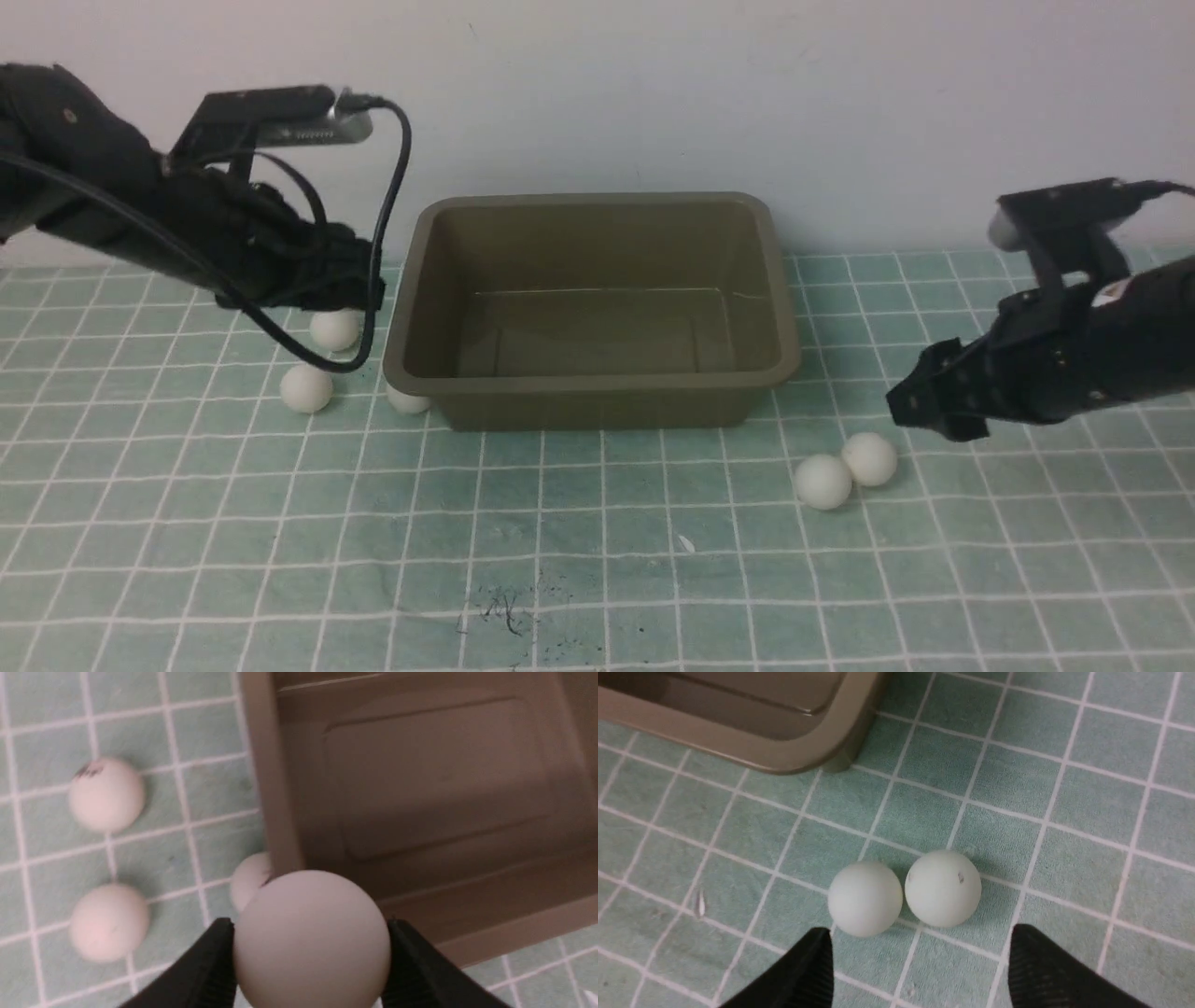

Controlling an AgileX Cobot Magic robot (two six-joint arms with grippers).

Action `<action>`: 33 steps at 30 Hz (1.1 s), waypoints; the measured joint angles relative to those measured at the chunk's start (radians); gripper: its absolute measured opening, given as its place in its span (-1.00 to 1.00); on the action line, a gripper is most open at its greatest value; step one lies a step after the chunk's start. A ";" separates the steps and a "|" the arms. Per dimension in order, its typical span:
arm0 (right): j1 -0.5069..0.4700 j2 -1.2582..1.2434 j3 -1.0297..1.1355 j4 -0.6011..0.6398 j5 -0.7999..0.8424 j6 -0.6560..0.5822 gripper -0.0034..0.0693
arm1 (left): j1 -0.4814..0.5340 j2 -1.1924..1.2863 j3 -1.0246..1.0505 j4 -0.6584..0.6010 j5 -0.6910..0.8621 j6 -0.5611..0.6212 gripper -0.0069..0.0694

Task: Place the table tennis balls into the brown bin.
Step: 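Drop the ball into the bin, then reach for and grasp a ping pong ball on the table, then release the ping pong ball into the bin and lift the gripper away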

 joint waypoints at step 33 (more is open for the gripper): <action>0.152 0.318 -0.590 0.065 0.099 0.076 0.09 | 0.187 0.212 -0.192 0.247 0.288 -0.153 -0.49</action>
